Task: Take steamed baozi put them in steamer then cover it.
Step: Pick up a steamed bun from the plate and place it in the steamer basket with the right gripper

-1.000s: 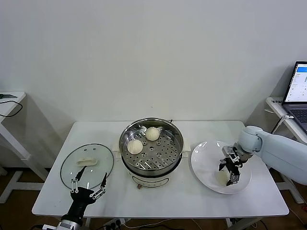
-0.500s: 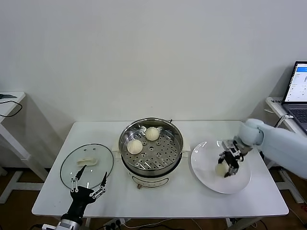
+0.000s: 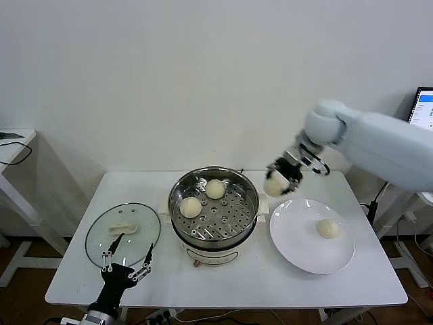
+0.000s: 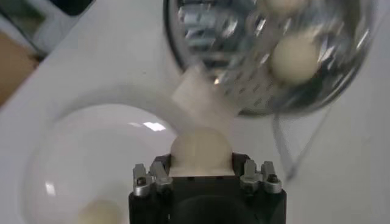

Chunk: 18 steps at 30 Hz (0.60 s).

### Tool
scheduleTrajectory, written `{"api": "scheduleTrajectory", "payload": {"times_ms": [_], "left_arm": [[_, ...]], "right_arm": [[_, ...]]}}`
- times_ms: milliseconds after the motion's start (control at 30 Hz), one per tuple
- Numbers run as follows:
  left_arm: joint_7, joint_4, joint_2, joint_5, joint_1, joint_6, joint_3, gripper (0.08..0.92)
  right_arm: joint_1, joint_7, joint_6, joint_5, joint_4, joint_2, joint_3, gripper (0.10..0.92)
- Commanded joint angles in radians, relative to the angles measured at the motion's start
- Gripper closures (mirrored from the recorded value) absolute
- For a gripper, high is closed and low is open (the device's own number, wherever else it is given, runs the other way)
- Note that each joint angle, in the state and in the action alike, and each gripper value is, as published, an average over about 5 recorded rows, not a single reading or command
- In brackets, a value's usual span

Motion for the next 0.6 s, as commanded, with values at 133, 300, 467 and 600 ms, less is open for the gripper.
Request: {"api": "scheduleTrajectory", "payload": {"times_ms": [133,300,467,600], "left_arm": [[0.0,0.003,0.001,0.0,0.0,-0.005,0.0,0.177],[0.0,0.005,0.003,-0.001,0.001,-0.008,-0.003,0.177],[0.0,0.008,0.001,-0.001,-0.001,-0.009,-0.003,0.177],[0.0,0.013,0.0,-0.001,-0.004,-0.009,-0.002,0.177]], "right_arm": [[0.079,0.036,0.302,-0.137,0.083,0.236,-0.049,0.356],[0.002,0.07,0.347,-0.217,0.099,0.273,-0.078,0.348],[-0.052,0.109,0.402,-0.289,0.101,0.296,-0.082,0.347],[-0.082,0.131,0.444,-0.334,0.1,0.302,-0.081,0.347]]}}
